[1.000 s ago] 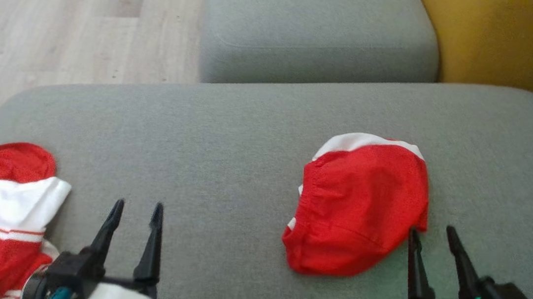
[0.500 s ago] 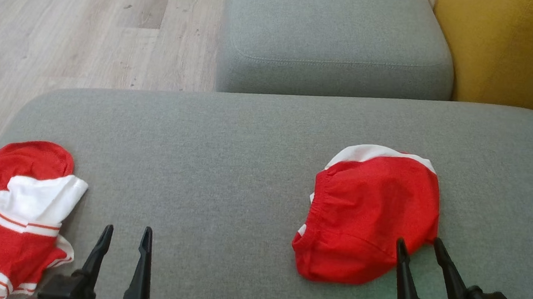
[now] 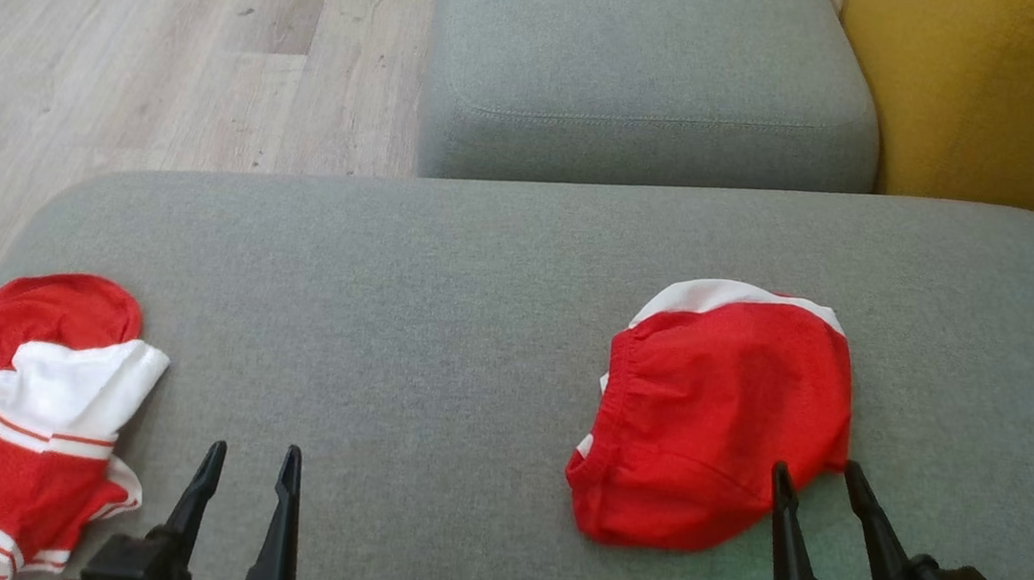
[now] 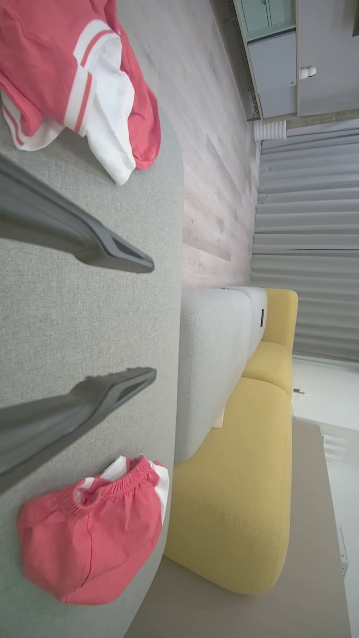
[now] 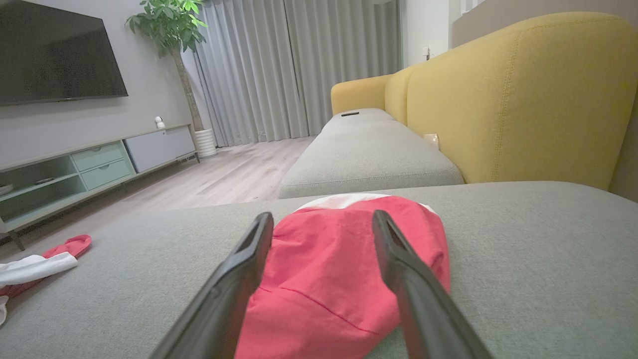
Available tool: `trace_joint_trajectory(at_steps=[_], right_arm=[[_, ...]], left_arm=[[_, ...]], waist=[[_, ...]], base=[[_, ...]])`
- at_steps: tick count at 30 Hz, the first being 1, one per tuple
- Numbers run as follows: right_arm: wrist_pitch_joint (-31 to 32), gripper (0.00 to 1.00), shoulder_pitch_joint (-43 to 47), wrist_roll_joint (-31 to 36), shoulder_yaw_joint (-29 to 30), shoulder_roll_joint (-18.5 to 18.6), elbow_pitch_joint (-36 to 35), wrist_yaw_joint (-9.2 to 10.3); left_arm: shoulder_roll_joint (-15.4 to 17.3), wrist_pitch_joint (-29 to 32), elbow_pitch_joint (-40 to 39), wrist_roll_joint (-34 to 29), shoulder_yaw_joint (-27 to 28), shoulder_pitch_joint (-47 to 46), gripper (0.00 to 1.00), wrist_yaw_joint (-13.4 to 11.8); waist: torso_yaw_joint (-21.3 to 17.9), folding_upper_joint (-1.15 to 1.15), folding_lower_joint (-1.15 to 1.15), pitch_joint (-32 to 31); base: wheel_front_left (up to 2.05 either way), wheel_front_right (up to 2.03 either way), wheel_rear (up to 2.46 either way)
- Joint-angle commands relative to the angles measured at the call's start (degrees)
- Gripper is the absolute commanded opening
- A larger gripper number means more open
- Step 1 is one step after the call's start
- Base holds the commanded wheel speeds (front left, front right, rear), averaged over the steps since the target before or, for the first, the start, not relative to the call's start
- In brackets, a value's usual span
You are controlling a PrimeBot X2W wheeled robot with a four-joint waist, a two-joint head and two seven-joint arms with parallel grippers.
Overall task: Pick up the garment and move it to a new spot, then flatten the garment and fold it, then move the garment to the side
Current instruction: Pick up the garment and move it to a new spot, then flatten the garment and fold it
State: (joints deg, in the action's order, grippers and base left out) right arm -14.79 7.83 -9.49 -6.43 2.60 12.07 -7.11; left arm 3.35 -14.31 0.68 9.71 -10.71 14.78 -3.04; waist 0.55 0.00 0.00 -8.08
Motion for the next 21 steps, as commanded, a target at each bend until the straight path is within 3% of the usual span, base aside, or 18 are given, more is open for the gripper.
trace_joint_trajectory(at_steps=[1, 14, 21], right_arm=[[-0.21, 1.00, -1.41, 0.50, -1.31, 0.28, -1.63, -0.37], [-0.21, 1.00, -1.09, 0.64, -1.62, 0.28, -1.48, -0.37], [-0.21, 1.00, -1.38, 0.79, -2.61, 0.28, -1.34, -0.37]], left_arm=[[-0.46, -0.69, -1.46, -0.37, 1.31, -2.87, 1.00, -0.07], [-0.45, -0.69, -0.23, -1.41, 0.84, -3.40, 1.00, -0.34], [-0.46, -0.69, 1.32, 0.86, -2.44, -5.74, 1.00, 0.33]], waist=[[0.02, 0.00, 0.00, -0.06], [0.36, 0.00, 0.00, -0.54], [-0.67, 0.00, 0.00, -0.06]], base=[[0.00, 0.00, 0.00], [0.00, 0.00, 0.00], [0.00, 0.00, 0.00]])
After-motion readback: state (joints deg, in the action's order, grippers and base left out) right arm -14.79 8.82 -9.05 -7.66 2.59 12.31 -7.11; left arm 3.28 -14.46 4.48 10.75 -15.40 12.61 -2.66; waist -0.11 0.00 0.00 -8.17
